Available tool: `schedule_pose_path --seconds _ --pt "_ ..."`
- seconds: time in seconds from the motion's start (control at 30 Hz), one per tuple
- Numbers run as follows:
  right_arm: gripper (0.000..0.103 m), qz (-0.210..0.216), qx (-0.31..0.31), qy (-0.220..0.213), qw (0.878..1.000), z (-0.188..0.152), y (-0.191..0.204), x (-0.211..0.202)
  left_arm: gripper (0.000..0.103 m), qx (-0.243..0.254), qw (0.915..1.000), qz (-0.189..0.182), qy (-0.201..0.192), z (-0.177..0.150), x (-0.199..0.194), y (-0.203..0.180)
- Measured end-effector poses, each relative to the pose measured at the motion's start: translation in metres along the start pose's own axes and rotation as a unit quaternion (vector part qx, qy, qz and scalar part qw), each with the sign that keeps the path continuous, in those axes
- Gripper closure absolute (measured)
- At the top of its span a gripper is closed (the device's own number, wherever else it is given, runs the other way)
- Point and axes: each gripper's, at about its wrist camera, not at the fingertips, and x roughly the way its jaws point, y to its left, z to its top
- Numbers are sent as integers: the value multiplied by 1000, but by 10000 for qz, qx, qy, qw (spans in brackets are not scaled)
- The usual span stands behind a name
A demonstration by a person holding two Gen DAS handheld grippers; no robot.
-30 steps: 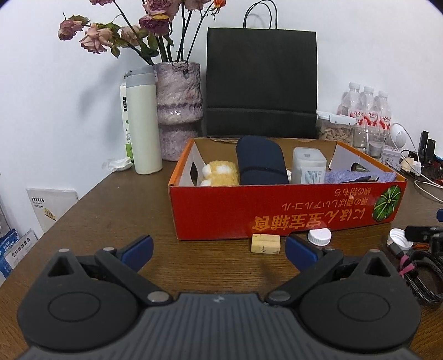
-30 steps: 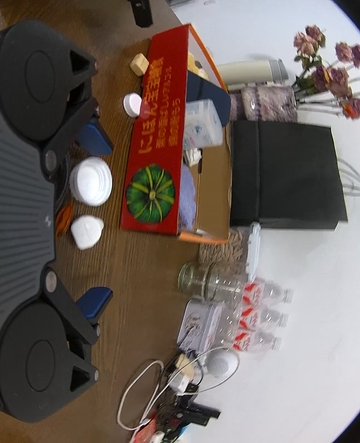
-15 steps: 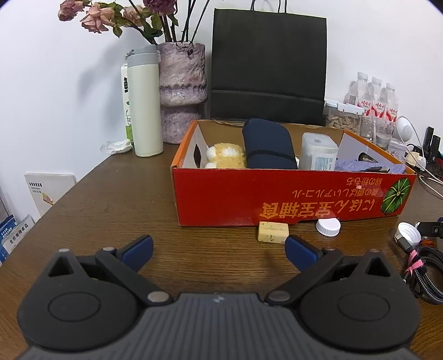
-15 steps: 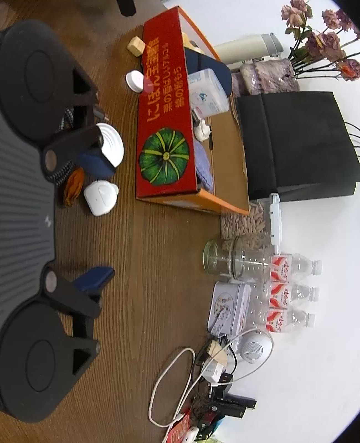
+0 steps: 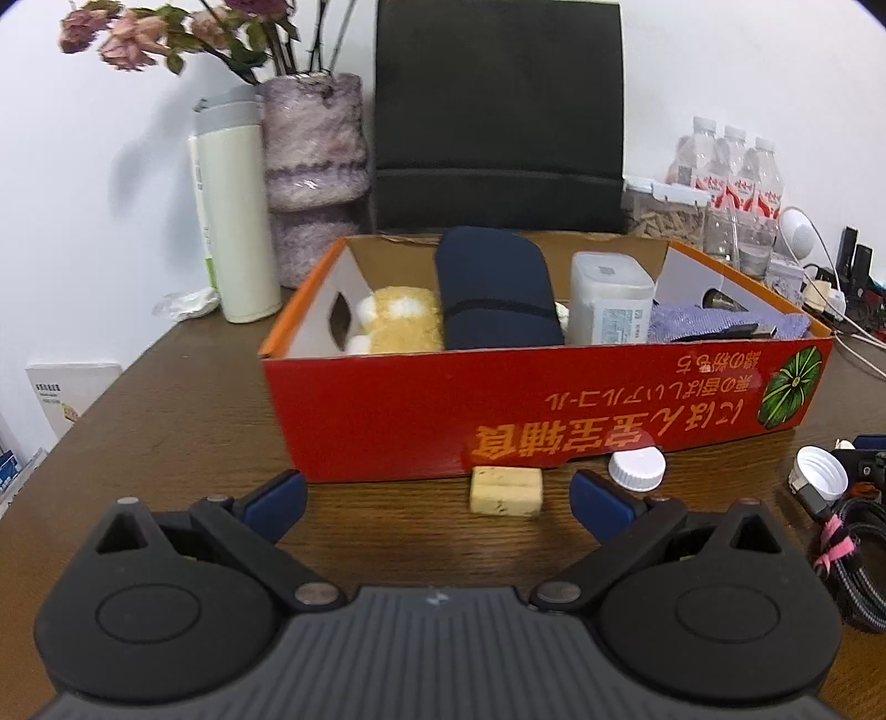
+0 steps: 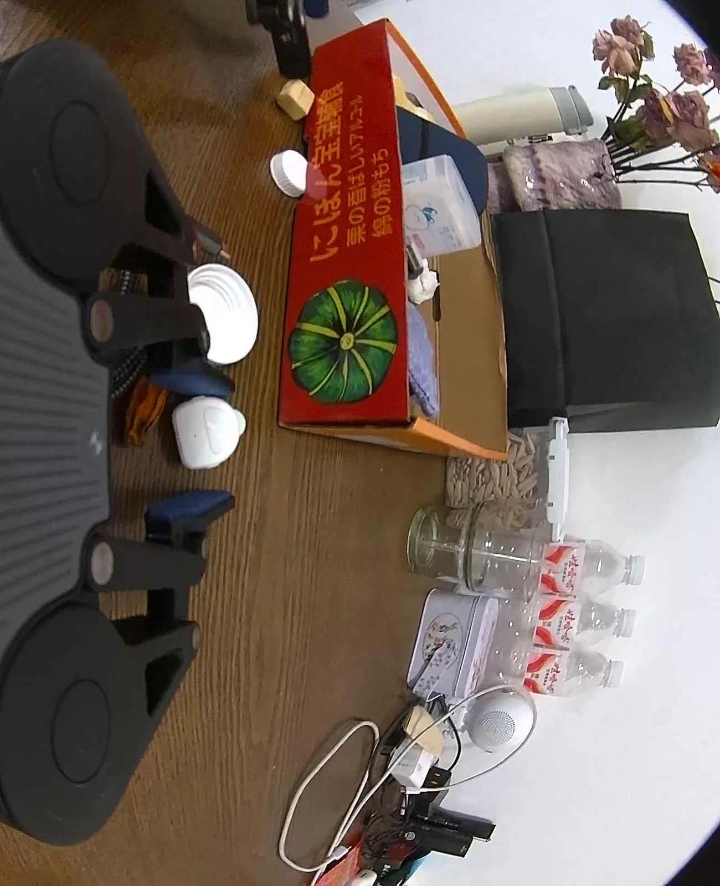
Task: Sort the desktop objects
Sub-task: 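Grasp the small white plastic piece with the right gripper while the left grasps the yellow soap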
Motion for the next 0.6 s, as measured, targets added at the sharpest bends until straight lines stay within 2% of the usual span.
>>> schedule_pose_path --seconds 0.07,0.1,0.17,0.2,0.27,0.4,0.47,0.6 --pt "77 24 -7 -21 10000 0 0 0 3 77 9999 -13 79 1 6 -5" --pt "77 20 -11 -27 10000 0 1 0 6 113 9999 15 126 1 8 -8" --pt "77 19 2 -39 10000 0 1 0 19 147 9997 38 178 2 12 -11" --pt "77 16 9 -42 10000 1 1 1 23 154 9997 6 203 2 13 -11" --pt "77 9 15 -47 10000 3 2 3 39 172 9995 -29 282 3 17 -13" --pt "77 18 71 -56 10000 6 2 7 55 135 9993 -132 337 3 19 -14" --pt "77 9 89 -74 9999 8 3 9 68 170 9991 -194 327 3 19 -16" --pt "77 -8 130 -146 9998 11 4 10 72 47 9992 -253 308 2 18 -16"
